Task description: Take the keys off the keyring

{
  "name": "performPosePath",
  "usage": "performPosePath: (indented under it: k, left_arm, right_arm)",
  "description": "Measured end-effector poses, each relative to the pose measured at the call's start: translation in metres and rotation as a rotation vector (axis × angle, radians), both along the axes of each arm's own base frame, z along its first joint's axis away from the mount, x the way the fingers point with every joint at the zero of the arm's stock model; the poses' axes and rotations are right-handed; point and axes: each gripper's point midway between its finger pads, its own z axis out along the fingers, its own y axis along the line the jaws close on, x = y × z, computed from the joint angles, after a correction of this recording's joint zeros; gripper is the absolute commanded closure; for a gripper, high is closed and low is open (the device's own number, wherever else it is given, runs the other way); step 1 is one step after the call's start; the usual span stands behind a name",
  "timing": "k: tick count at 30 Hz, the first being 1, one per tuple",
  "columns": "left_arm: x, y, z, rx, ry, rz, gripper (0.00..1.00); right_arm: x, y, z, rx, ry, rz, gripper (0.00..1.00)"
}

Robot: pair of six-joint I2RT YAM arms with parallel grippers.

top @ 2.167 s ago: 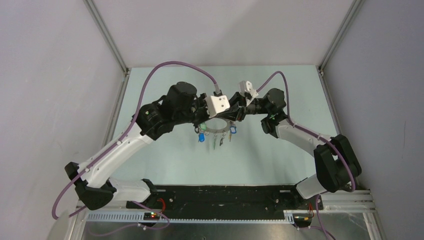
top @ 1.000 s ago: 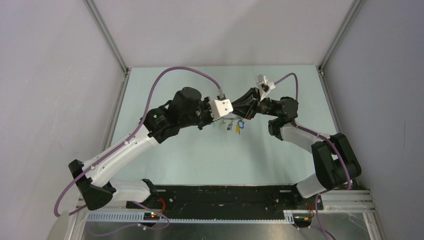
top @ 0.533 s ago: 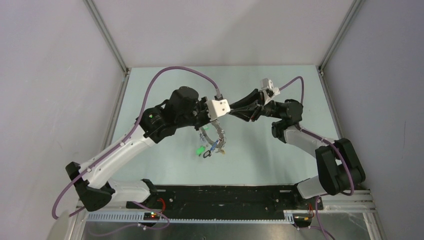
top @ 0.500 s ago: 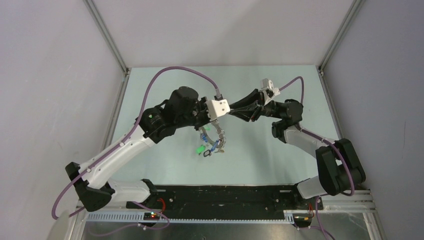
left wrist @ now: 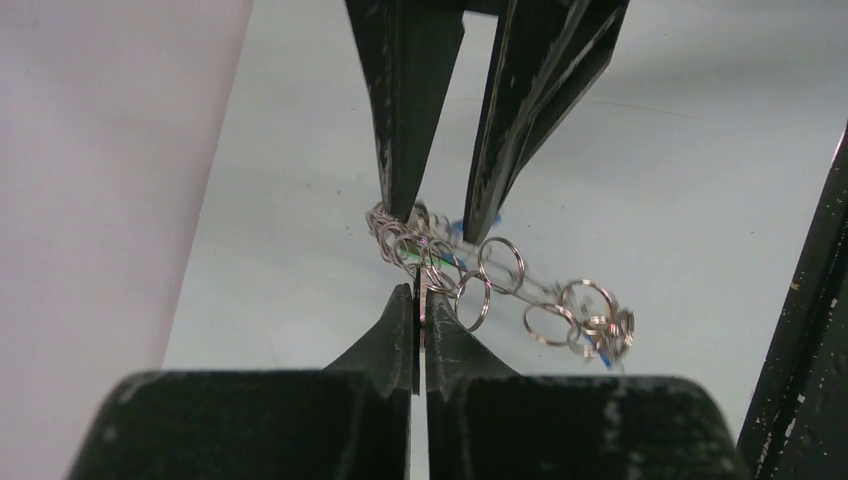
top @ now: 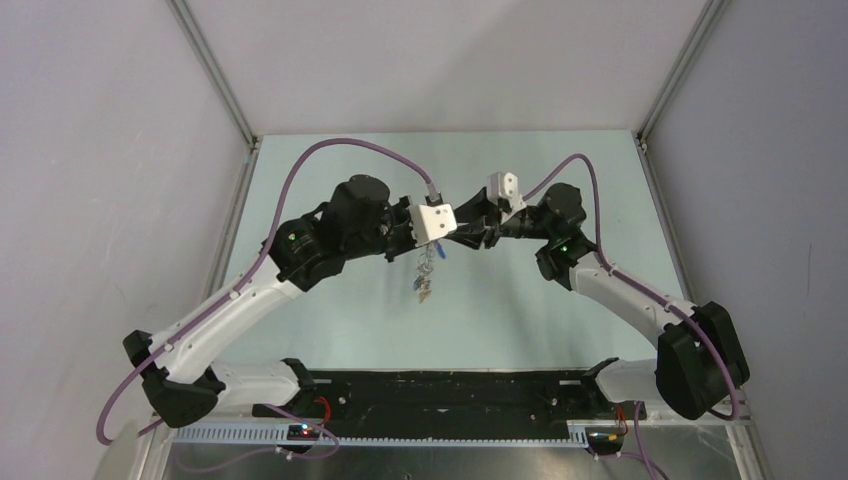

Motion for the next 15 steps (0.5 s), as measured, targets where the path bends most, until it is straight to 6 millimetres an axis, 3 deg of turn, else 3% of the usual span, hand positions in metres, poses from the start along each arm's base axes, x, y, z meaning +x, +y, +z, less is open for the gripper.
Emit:
performPosePath:
  k: [7, 10, 13, 15]
  left_arm:
    - [-0.004, -0.003, 0.001, 0.008, -0.015, -0.025, 1.0]
    - [-0.004, -0.003, 0.002, 0.012, -0.022, -0.026, 1.0]
    - [-0.005, -0.001, 0.002, 0.016, -0.027, -0.021, 1.0]
    - [-0.006, 0.0, 0.003, 0.018, -0.027, -0.021, 1.0]
  right_arm:
    - [-0.002, 0.018, -0.011, -0.074, -0.054, -0.028, 0.68]
    - [-0.002, 0.022, -0.013, -0.095, -0.071, -0.039, 0.78]
    - [-0.001, 0.024, -0.014, -0.107, -0.089, -0.049, 0.98]
    - [-0.001, 0.025, -0.014, -0.113, -0.099, -0.049, 1.0]
